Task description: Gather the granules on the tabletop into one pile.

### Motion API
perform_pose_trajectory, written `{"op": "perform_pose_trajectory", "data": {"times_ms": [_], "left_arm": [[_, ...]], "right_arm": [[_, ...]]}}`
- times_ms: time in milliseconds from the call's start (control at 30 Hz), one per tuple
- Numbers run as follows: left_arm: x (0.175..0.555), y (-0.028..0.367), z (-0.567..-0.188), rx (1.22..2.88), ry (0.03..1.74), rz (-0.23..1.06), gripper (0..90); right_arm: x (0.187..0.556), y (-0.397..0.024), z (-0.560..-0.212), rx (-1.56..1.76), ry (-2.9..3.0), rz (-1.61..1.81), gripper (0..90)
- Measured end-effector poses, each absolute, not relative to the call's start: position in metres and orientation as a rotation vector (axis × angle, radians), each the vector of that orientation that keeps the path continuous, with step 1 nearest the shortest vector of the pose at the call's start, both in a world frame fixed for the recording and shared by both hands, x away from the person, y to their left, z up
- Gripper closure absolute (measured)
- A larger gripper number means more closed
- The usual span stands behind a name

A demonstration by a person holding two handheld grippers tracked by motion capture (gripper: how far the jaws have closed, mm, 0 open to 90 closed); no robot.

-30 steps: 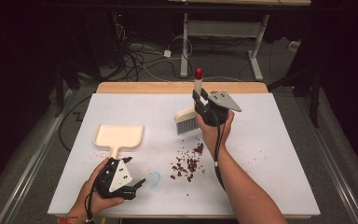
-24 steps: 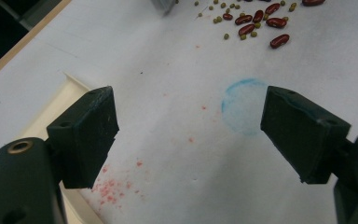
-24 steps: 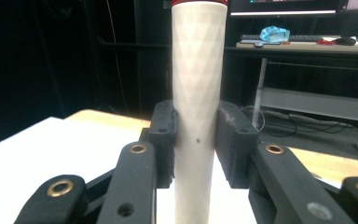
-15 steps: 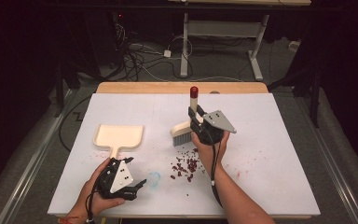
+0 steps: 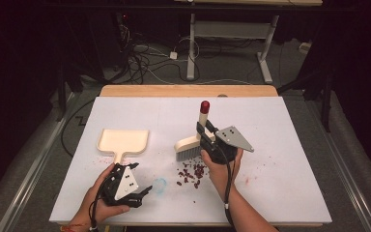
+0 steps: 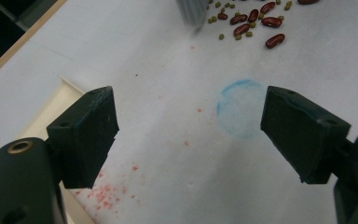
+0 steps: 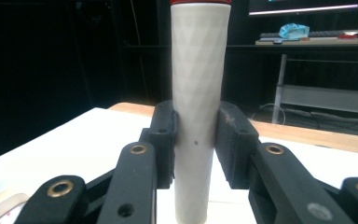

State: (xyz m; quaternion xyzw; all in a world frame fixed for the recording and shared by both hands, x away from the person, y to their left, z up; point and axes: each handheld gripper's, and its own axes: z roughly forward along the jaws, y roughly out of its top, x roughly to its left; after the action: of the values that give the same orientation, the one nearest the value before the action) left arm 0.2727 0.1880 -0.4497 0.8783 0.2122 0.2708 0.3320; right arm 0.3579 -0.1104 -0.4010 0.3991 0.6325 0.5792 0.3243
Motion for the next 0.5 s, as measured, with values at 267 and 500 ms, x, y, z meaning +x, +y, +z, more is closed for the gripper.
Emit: {"op": "perform_pose_trajectory", "data": {"times_ms": [267, 500], "left_arm": [[0.274, 0.187, -0.449, 2.289, 0.555, 0.705, 18.2], [0.274, 0.190, -0.450, 2.290, 0.564, 0.701, 18.2]], "right_arm": [[0.380, -0.106, -0.386, 1.016, 1.621, 1.496, 70.6], [0.408, -0.099, -0.390, 1.065, 1.594, 1.460, 70.6]]}}
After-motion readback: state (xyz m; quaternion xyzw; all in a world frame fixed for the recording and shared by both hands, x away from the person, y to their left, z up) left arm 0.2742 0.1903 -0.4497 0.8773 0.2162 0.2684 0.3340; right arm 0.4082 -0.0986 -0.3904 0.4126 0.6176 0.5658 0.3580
